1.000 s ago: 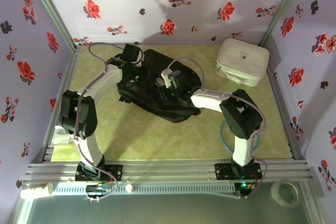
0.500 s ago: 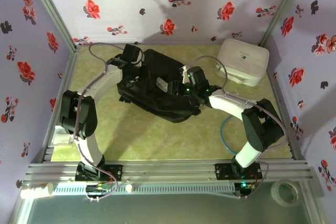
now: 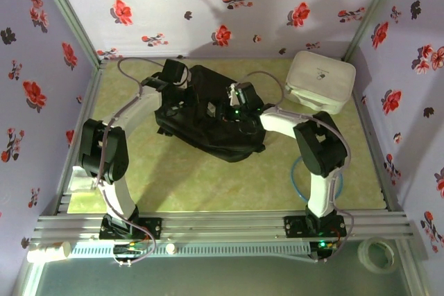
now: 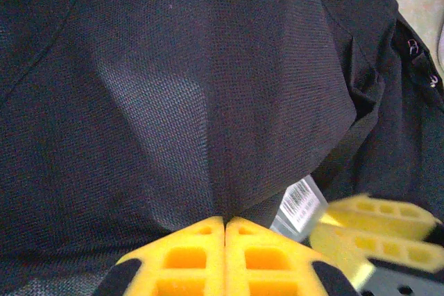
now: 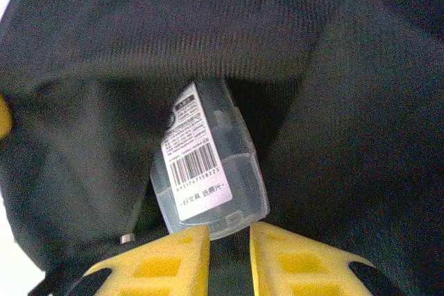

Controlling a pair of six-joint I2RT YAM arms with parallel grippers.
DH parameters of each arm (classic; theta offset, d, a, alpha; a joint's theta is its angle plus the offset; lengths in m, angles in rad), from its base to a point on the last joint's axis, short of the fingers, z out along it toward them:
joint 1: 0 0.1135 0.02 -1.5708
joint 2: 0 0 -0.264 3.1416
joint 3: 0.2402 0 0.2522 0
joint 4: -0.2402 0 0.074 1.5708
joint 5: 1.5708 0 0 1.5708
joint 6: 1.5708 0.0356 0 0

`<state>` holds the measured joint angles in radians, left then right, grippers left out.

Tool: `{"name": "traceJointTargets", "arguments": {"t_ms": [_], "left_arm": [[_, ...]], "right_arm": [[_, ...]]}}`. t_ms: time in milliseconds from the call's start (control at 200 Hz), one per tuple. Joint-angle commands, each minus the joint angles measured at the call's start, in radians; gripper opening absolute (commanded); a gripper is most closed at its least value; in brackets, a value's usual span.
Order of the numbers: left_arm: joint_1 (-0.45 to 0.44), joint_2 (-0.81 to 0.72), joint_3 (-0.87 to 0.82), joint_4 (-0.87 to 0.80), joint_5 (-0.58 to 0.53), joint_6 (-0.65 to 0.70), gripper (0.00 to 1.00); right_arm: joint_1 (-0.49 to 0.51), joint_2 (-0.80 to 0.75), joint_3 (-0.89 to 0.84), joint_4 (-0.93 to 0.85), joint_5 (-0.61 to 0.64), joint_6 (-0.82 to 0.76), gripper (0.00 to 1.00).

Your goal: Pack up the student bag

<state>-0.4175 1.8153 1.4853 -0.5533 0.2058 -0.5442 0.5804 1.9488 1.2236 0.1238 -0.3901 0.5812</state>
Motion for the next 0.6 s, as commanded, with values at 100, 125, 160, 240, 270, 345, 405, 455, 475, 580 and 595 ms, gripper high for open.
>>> {"name": "traceJointTargets", "arguments": {"t_ms": [100, 125, 160, 240, 270, 345, 405, 455, 475, 580, 595], "left_arm": [[0.003, 0.010, -0.013, -0.033, 0.047, 0.010, 0.00], [0.002, 0.011, -0.012, -0.033, 0.047, 0.011, 0.00], [0.003, 0.012, -0.010, -0.034, 0.048, 0.012, 0.00], [0.002, 0.016, -0.008, -0.030, 0.048, 0.012, 0.00], [0.002, 0.017, -0.006, -0.029, 0.049, 0.010, 0.00], [0.003, 0.020, -0.003, -0.026, 0.048, 0.010, 0.00], [0.003, 0.022, -0.002, -0.025, 0.049, 0.010, 0.00], [0.004, 0.024, -0.001, -0.026, 0.049, 0.010, 0.00], [0.004, 0.024, 0.000, -0.026, 0.049, 0.010, 0.00], [0.013, 0.015, -0.002, -0.029, 0.049, 0.009, 0.00], [0.014, 0.014, -0.003, -0.031, 0.049, 0.009, 0.00]], "right_arm": [[0.013, 0.082, 0.093, 0.161, -0.069, 0.116, 0.21], [0.016, 0.085, 0.097, 0.156, -0.071, 0.116, 0.21], [0.019, 0.090, 0.103, 0.150, -0.073, 0.112, 0.21], [0.031, 0.106, 0.110, 0.146, -0.094, 0.115, 0.18], [0.034, 0.112, 0.111, 0.148, -0.102, 0.121, 0.18], [0.042, 0.124, 0.104, 0.178, -0.130, 0.141, 0.16], [0.045, 0.119, 0.095, 0.212, -0.154, 0.155, 0.15], [0.044, 0.102, 0.083, 0.211, -0.146, 0.161, 0.16], [0.041, 0.089, 0.076, 0.207, -0.136, 0.158, 0.17], [0.020, -0.014, 0.003, 0.186, -0.066, 0.145, 0.30], [0.015, -0.031, -0.010, 0.177, -0.051, 0.139, 0.32]]}}
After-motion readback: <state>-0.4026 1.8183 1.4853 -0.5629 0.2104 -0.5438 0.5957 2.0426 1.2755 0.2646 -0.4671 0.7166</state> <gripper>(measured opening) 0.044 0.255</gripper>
